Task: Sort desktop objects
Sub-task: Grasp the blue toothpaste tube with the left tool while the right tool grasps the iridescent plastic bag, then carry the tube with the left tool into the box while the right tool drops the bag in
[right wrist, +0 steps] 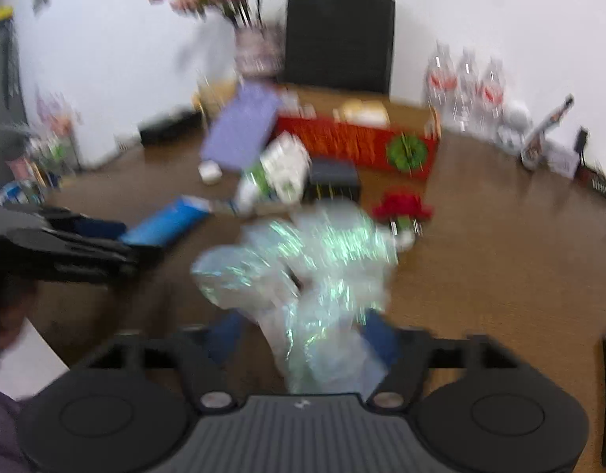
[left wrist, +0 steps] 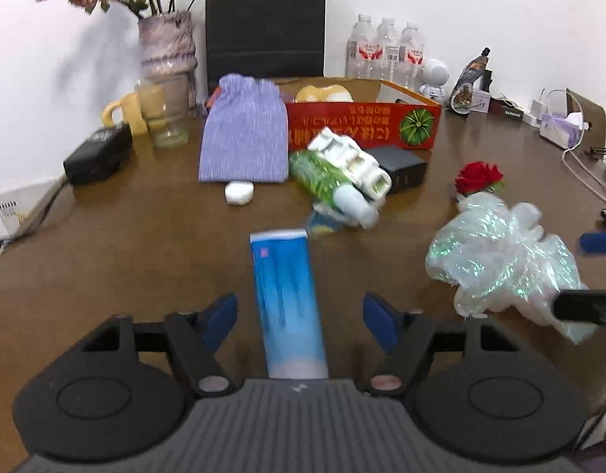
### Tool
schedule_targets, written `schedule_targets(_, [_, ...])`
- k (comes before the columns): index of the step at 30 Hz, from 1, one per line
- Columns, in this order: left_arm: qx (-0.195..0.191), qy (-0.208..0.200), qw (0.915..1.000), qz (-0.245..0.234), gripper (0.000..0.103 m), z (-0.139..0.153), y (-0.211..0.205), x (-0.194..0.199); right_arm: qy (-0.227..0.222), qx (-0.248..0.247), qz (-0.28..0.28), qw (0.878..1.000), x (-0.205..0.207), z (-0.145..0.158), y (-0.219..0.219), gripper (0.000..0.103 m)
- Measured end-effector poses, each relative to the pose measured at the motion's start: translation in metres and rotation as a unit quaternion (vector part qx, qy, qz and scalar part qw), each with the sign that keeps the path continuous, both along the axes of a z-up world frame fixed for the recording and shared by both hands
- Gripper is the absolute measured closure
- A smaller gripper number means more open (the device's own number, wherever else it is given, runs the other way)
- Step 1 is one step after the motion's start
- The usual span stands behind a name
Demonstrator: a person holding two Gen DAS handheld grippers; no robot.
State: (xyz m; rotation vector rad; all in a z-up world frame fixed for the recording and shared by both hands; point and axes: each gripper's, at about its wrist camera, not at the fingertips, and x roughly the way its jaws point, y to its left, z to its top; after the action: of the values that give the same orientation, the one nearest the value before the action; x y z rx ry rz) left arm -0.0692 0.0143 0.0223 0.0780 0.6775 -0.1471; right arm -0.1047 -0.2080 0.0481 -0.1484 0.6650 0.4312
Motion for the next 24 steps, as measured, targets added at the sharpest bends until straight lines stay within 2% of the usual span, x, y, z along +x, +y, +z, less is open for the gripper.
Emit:
schedule_targets(1, [-0.001,0.010,0.9999,0.001,0.031,-0.003,-0.001,0.006,-0.005,-0.004,0.002,1.000,0.005,-0.001,0.004,0.007])
schedule_targets(2, [-0.003,0.021,0.9998,0.001,0.041,-0.006,-0.002,0.012,-0.007,-0.010,0.003,1.000,0.012,-0.003,0.009,0.007])
schedule_targets(4, [0.001,0.021,0.9998,-0.001,0.052,-0.009,-0.004,0.013,-0.008,-0.019,0.004,1.000,0.025,-0.010,0.017,0.010])
schedule_targets(5, [0.004,0.020,0.9998,-0.002,0.063,-0.011,-0.005,0.013,-0.004,-0.023,0.002,1.000,0.033,-0.014,0.020,0.014])
schedule_targets(6, [0.003,0.020,0.9998,-0.003,0.067,-0.012,-0.004,0.012,0.002,-0.019,-0.004,1.000,0.038,-0.019,0.020,0.029])
schedule_targets(7, [0.003,0.021,0.9998,-0.006,0.067,-0.012,-0.004,0.010,0.009,-0.013,-0.011,1.000,0.044,-0.024,0.019,0.060])
schedule_targets(8, [0.002,0.021,0.9998,-0.008,0.067,-0.012,-0.003,0.008,0.017,-0.006,-0.017,1.000,0.049,-0.028,0.019,0.074])
schedule_targets(9, [0.008,0.018,0.9998,-0.009,0.067,-0.012,-0.004,0.004,0.024,0.000,-0.024,0.999,0.054,-0.033,0.018,0.079])
schedule_targets(11, [0.014,0.015,0.9997,-0.011,0.068,-0.012,-0.004,-0.004,0.019,0.002,-0.025,0.999,0.051,-0.036,0.018,0.083])
schedule_targets(12, [0.009,0.016,0.9998,-0.010,0.068,-0.011,-0.002,-0.007,0.019,-0.002,-0.022,1.000,0.048,-0.037,0.018,0.087])
schedule_targets(15, [-0.010,0.001,0.9999,-0.003,0.068,0.002,0.004,-0.013,0.023,-0.004,-0.015,1.000,0.033,-0.030,0.016,0.092])
schedule_targets(17, [-0.023,-0.016,0.9996,0.005,0.068,0.016,0.009,-0.015,0.014,0.006,-0.022,1.000,0.024,-0.019,0.011,0.093])
schedule_targets(20, [-0.036,-0.037,0.9986,0.014,0.068,0.034,0.015,-0.012,-0.024,0.032,-0.046,0.998,0.019,0.009,-0.002,0.093])
schedule_targets(24, [-0.043,-0.075,0.9962,0.010,0.068,0.064,0.016,0.013,-0.068,0.054,-0.063,0.994,0.031,0.043,-0.014,0.093])
